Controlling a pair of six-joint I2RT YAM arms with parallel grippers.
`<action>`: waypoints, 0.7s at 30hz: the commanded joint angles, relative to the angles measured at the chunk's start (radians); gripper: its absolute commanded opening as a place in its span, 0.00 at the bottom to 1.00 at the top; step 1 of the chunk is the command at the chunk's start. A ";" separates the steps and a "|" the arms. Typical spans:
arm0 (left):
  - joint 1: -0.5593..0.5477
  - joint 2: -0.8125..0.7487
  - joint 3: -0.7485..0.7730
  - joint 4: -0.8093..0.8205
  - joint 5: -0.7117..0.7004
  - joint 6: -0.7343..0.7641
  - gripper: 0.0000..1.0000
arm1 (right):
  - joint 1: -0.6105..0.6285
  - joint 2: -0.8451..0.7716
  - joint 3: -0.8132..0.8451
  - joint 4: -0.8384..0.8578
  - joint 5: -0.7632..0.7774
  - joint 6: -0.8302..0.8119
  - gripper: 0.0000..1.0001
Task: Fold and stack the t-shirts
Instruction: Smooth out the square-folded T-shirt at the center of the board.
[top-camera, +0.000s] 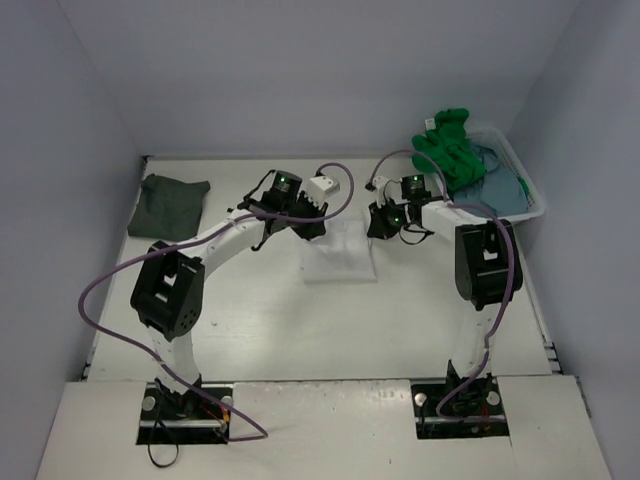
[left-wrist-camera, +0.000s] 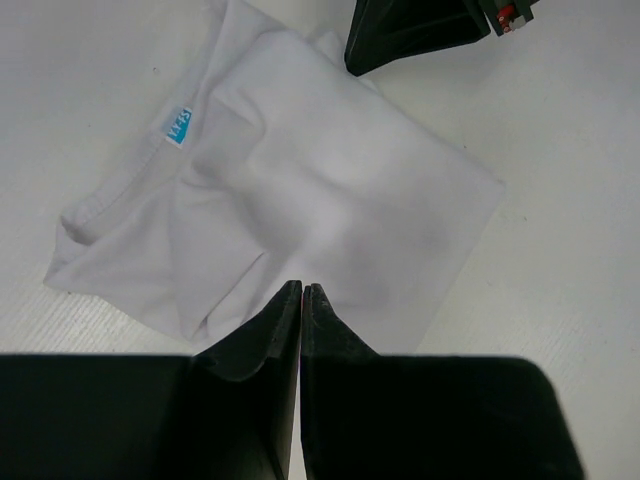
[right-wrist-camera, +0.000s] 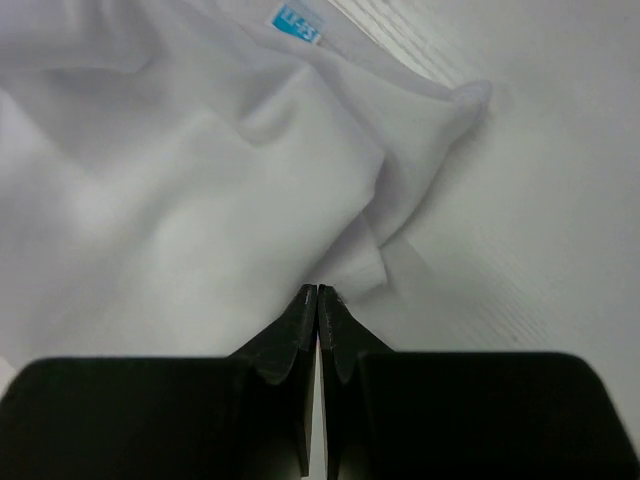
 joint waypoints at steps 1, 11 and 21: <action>-0.027 -0.041 0.059 0.082 -0.042 -0.017 0.00 | -0.019 -0.033 0.070 -0.007 -0.181 0.032 0.00; -0.062 0.000 0.065 0.077 -0.051 -0.012 0.00 | -0.072 -0.066 0.128 -0.007 -0.287 0.093 0.00; -0.073 0.066 0.078 0.090 -0.075 0.014 0.00 | -0.071 0.043 0.170 -0.005 -0.410 0.125 0.00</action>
